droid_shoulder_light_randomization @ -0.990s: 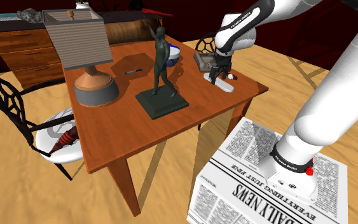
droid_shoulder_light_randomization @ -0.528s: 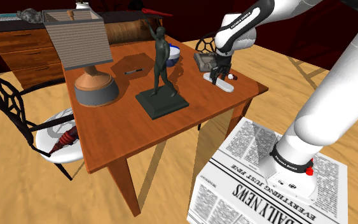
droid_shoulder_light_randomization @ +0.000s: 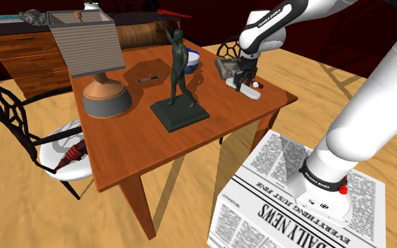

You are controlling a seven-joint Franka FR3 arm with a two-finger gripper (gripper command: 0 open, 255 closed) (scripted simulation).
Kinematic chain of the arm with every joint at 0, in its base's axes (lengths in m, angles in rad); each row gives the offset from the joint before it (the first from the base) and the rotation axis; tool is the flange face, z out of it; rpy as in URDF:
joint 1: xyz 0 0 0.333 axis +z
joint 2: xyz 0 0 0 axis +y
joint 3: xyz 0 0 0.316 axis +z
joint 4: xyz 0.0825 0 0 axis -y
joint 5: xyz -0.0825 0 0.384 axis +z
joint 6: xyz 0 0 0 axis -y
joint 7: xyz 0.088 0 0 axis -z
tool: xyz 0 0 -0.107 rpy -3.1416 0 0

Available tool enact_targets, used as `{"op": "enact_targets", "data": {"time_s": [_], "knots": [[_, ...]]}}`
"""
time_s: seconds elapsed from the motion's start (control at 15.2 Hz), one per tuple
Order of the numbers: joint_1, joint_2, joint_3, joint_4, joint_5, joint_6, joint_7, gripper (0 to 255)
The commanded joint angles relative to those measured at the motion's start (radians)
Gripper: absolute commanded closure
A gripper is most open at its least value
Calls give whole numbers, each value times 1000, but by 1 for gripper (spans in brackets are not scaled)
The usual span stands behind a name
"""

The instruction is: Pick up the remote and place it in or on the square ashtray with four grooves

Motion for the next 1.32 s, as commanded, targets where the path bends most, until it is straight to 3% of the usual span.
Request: {"op": "enact_targets", "data": {"time_s": [0.0,1.12,1.25], "knots": [[1,-19,2,11,-7,-29,8,255],[2,-129,15,139,-36,-263,29,255],[0,-94,6,187,-26,-278,11,255]]}}
